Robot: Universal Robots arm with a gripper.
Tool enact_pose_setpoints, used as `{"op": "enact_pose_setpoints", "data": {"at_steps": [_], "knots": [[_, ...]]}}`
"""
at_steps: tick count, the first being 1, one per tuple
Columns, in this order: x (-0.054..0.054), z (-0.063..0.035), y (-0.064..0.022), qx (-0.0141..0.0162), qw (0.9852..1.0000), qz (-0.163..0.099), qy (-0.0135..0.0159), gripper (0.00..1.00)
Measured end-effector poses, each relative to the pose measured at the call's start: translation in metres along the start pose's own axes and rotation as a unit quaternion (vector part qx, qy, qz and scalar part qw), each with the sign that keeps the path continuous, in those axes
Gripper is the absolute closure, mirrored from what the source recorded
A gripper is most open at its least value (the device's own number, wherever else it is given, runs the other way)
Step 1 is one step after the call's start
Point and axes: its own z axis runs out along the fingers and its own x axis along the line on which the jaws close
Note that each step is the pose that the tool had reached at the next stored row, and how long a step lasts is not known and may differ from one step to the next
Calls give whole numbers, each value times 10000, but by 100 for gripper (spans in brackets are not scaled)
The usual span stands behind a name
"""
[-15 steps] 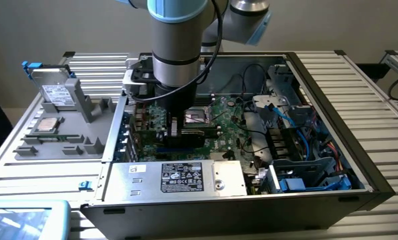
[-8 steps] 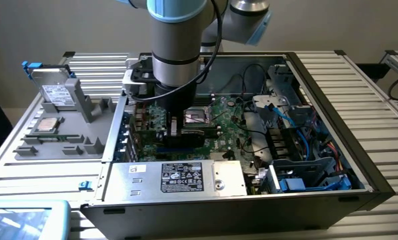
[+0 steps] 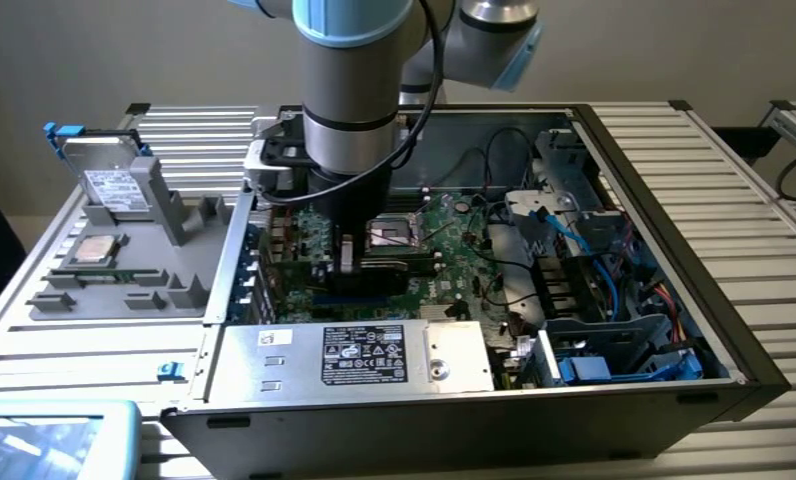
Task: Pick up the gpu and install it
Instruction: 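Insert the gpu into the slot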
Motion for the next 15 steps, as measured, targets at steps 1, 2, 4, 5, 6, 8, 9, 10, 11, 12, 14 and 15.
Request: {"op": "enact_pose_setpoints", "data": {"at_steps": [1,2,4,5,6,8,9,10,11,12,14,15], "knots": [[-2,3,6,1,10000,0,-1,72],[-2,5,11,1,10000,0,0,72],[-1,8,12,0,10000,1,2,72],[-1,10,13,0,10000,1,2,72],[-2,12,13,0,10000,1,2,72],[-8,15,13,-1,10000,1,4,72],[-12,17,14,-1,10000,2,5,72],[-12,18,13,-1,10000,1,4,72],[-13,19,13,-1,10000,1,4,72],[-13,20,13,-1,10000,1,4,72],[-14,21,13,-1,10000,1,3,72],[-13,21,13,-1,10000,1,3,72]]}}
